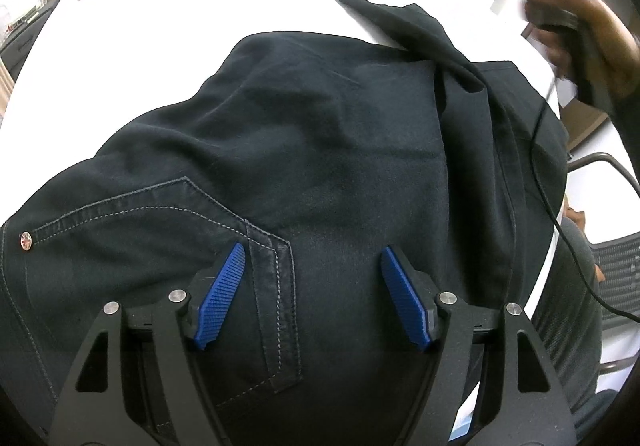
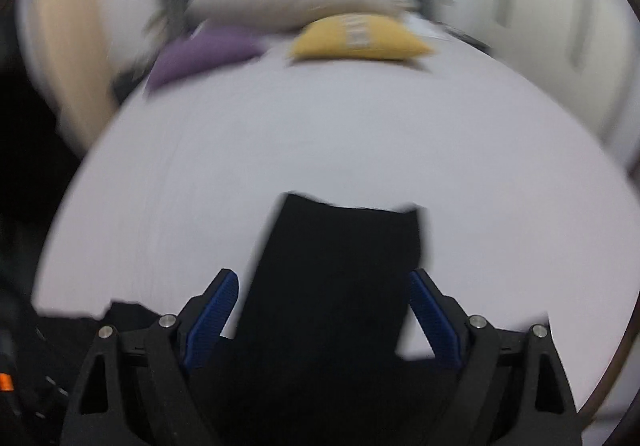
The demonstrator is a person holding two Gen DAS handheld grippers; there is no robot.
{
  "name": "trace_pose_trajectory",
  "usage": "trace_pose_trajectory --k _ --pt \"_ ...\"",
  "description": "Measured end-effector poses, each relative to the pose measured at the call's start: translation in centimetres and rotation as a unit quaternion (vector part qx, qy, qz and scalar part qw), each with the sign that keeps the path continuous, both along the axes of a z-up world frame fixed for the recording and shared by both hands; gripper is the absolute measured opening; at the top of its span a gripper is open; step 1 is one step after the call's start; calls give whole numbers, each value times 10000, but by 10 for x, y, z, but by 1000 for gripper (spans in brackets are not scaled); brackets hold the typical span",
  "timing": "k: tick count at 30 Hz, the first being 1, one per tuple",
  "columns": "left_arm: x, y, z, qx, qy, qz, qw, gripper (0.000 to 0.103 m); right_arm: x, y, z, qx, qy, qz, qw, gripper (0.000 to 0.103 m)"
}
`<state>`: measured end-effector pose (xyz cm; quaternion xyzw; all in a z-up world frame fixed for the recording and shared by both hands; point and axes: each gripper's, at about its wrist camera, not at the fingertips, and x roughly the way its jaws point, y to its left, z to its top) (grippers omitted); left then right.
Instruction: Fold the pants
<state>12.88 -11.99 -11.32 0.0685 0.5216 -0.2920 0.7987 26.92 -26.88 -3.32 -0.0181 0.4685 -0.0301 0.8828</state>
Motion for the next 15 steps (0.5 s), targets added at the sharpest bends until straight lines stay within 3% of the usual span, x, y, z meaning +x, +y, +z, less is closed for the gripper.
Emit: trace_pose_trajectory --k 2,4,8,10,11,12,14,15 --pt "-2 6 0 -69 0 -19 10000 70 28 23 -21 -419 385 50 9984 86" --pt "-2 10 1 -170 21 -13 9999 70 56 29 -41 -778 730 -171 9941 77" --pt "-2 19 1 -322 52 -4 9995 70 84 16 -78 -910 1293 -562 9858 70" --pt "-2 22 1 -363 50 2 9993 70 91 12 -93 -779 1458 -516 9849 59" --pt "-3 23 1 -369 40 4 9993 70 92 8 -95 -679 1443 -523 9858 53" --pt "-4 22 2 -373 29 7 9993 70 92 6 -94 -627 1438 -518 9863 40" --pt "-4 23 3 -386 14 13 9993 70 95 -1 -91 -586 1446 -572 9861 5" --pt "-4 24 3 -392 16 14 9992 70 96 -3 -88 -488 1413 -593 9870 4"
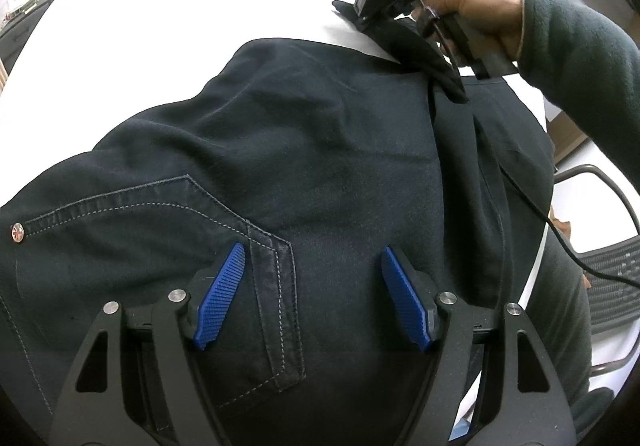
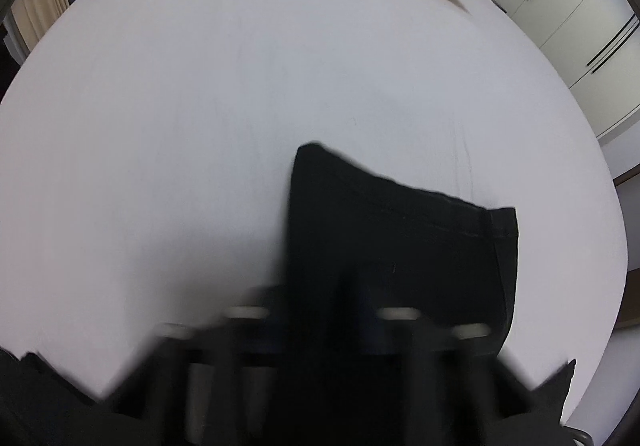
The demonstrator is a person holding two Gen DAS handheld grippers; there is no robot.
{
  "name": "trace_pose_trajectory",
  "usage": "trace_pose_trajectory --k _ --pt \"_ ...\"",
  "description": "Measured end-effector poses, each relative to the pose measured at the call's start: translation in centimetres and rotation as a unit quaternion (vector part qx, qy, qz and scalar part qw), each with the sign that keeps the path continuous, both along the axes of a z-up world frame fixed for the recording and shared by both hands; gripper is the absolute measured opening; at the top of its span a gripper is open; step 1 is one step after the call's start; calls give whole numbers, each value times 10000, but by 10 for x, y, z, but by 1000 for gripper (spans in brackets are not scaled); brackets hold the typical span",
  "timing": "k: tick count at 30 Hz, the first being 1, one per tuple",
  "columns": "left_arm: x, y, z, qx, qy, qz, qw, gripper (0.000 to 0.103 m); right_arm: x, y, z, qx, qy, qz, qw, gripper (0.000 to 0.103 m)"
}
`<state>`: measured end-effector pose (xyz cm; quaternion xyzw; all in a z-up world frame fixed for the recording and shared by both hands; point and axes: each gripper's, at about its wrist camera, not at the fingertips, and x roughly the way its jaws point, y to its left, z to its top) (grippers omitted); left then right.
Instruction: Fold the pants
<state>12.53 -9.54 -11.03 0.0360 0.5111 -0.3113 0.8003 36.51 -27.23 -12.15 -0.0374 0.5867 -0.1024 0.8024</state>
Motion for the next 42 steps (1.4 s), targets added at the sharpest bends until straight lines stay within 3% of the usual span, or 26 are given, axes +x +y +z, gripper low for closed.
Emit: trace_pose_trajectory --k 6,10,14,16,17,18,19,25,28,33,37,40,41,42 --pt "0 2 0 5 14 13 10000 70 -36 -50 42 815 -826 -533 9918 3" --pt "2 -1 1 21 56 51 10000 70 -98 -104 81 1479 -1664 -1192 9676 3" --pt "6 2 0 -66 151 165 9997 70 -199 -167 108 2226 -2522 -2002 9202 3" --pt "8 2 0 -78 167 194 9996 71 -234 -189 106 2359 -2739 -2354 9022 3" --pt "9 2 0 -75 169 207 9996 72 -265 -207 100 2557 -2906 -2648 8832 3" --pt "10 2 1 -55 167 215 9996 73 -269 -214 97 2714 -2991 -2797 8710 3" --pt "10 1 1 -6 157 218 9996 73 -294 -229 87 2948 -3120 -3054 8500 3" --pt "10 -11 3 275 114 151 9994 84 -366 -256 18 3921 -3404 -3922 7593 3" --pt "12 -15 4 343 125 142 9992 89 -382 -257 -4 4252 -3566 -4111 7232 3" --pt "9 -24 3 471 56 103 9988 95 -403 -269 -22 4612 -3534 -4261 6935 12" --pt "8 -27 5 578 36 80 9983 95 -396 -273 -31 4864 -3764 -4281 6622 27" --pt "5 -33 2 585 34 60 9983 95 -400 -288 -42 5187 -4109 -4301 6141 29" --pt "6 -33 2 595 24 59 9982 95 -398 -291 -45 5324 -4148 -4247 6034 27" --pt "7 -34 1 610 15 59 9981 95 -395 -294 -46 5370 -4132 -4209 6032 22"
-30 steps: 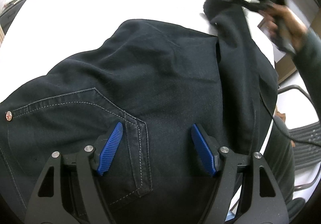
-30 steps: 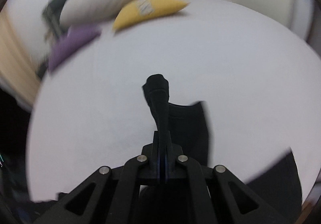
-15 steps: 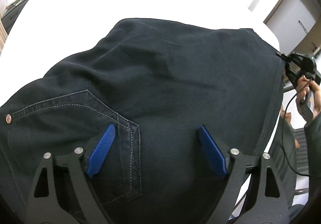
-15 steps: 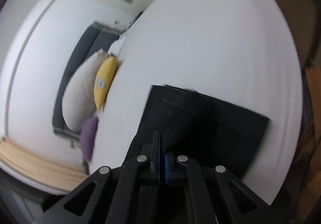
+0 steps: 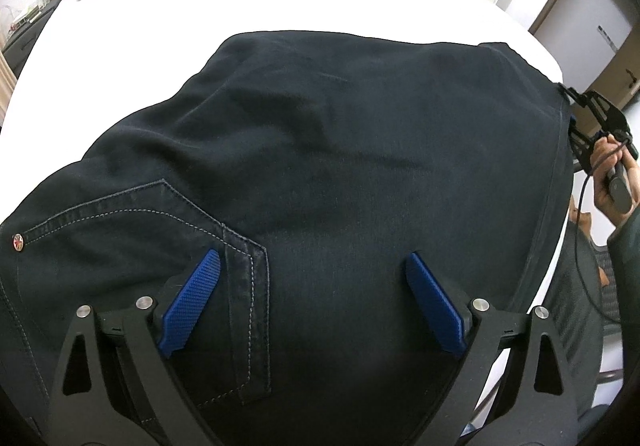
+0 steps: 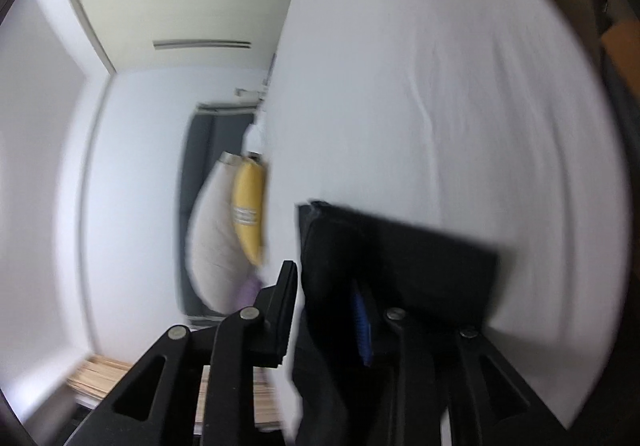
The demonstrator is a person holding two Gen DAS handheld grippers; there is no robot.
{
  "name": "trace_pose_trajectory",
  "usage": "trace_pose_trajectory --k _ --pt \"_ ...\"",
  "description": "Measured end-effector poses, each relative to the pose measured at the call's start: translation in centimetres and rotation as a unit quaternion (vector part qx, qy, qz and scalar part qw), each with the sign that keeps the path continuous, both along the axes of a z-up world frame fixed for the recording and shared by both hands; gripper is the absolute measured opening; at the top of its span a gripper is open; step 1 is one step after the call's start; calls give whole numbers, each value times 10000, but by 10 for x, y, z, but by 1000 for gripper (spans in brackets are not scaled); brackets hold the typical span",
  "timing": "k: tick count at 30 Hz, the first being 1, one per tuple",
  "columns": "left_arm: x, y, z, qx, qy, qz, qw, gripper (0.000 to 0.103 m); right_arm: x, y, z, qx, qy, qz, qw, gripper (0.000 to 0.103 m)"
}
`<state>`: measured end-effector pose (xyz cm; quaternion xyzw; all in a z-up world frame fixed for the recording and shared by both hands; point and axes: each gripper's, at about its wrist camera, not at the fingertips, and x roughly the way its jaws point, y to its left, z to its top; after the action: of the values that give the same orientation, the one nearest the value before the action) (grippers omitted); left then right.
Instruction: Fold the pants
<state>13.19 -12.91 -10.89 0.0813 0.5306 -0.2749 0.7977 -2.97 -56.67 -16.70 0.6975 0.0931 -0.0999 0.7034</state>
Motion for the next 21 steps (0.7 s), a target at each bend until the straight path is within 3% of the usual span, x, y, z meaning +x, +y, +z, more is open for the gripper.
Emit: trace_pose_trajectory --k 2,8,10,15,21 --pt "-6 -5 -1 34 -19 -3 10000 96 4 -3 9 -212 67 162 9996 7" --pt "-12 -13 -2 32 0 30 10000 97 -20 5 56 -1038 482 150 9933 5" --pt "-11 -11 -2 -25 24 48 10000 97 -26 6 61 -1015 590 60 9931 5" --pt "-12 -7 -2 41 -48 -121 9999 97 -55 0 14 -401 1244 -229 9912 4" --pt "-16 4 -3 79 -117 -274 9995 97 -61 1 3 -482 1216 -246 9911 4"
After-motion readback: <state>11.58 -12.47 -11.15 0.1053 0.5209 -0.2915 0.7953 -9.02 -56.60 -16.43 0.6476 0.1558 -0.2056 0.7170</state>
